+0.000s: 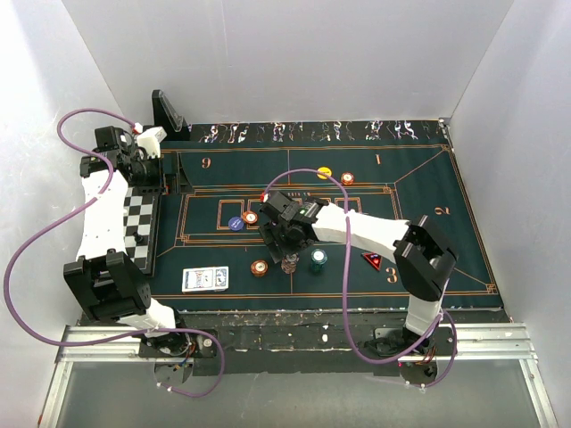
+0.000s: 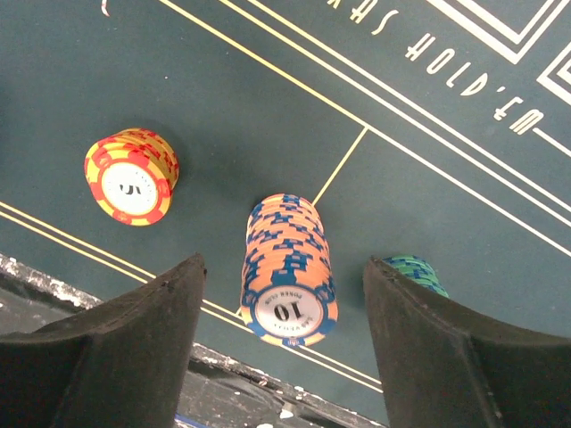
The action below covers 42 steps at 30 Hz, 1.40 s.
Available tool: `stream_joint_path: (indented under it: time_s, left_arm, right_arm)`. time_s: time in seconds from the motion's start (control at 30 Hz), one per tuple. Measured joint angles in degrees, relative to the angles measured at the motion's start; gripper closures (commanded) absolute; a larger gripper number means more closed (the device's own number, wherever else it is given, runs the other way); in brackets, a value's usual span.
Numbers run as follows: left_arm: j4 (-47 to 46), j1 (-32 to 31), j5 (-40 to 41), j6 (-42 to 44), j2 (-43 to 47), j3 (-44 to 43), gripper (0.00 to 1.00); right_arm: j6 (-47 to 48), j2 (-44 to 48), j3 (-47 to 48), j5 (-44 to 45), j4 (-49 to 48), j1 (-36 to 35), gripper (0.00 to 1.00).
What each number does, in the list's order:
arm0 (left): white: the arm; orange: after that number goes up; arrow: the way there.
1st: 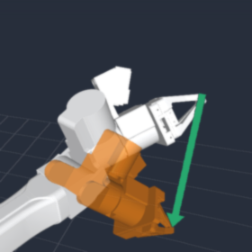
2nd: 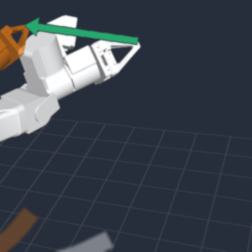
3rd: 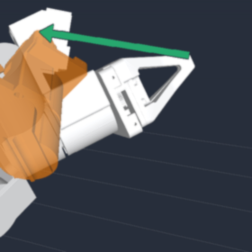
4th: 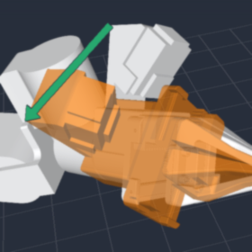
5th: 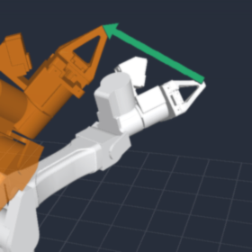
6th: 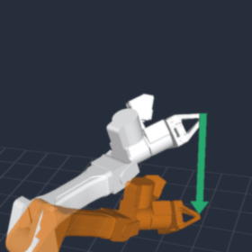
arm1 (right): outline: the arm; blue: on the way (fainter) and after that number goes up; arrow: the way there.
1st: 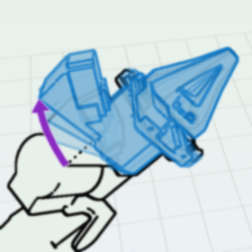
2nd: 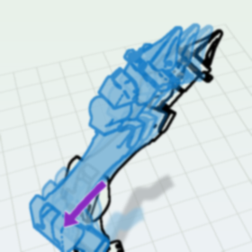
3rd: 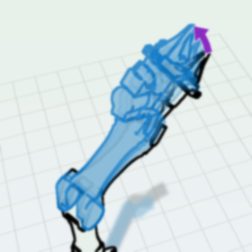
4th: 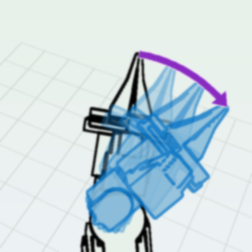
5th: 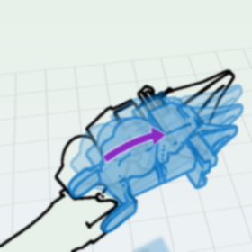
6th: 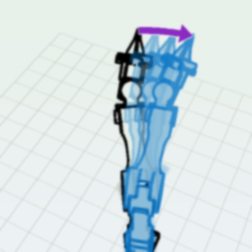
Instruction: Distribute texas hold em gaming equipment
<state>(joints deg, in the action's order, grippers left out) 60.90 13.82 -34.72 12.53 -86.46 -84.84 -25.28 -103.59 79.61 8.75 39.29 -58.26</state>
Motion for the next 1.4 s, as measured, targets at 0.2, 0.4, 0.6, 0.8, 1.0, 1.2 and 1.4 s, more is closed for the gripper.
stream_joint_path:
  time_s: [0.2, 0.4, 0.6, 0.8, 1.0, 1.2, 1.4]
  left_arm:
    - [0.0, 0.0, 0.0, -0.15, 0.0, 0.0, 0.02]
    - [0.02, 0.0, -0.02, -0.2, 0.0, -0.02, 0.02]
    - [0.0, 0.13, -0.04, -0.22, 0.0, -0.02, 0.02]
    - [0.0, 0.28, -0.07, -0.22, 0.0, -0.02, 0.02]
    - [-0.09, 0.31, -0.07, -0.22, 0.0, -0.02, 0.02]
    - [-0.13, 0.33, -0.07, -0.2, 0.0, 0.04, 0.02]
    - [-0.76, 0.37, -0.33, -0.17, 0.0, 0.39, 0.02]
  right_arm:
    - [-0.02, -2.12, 0.0, -0.35, -0.22, 0.0, 0.35]
    - [-0.2, -2.12, 0.0, -0.61, -0.28, 0.0, 0.49]
    - [-0.42, -2.12, 0.0, -0.59, -0.28, 0.0, 0.61]
    - [-0.5, -2.1, 0.04, -0.28, -0.04, 0.0, 0.74]
    - [-0.46, -2.1, 3.67, 0.44, 3.93, 0.0, 0.76]
    - [-0.17, -2.12, 10.97, 1.31, 7.13, 0.0, 0.8]
    - [1.2, -7.39, 22.88, 1.18, 10.1, 0.9, 0.83]
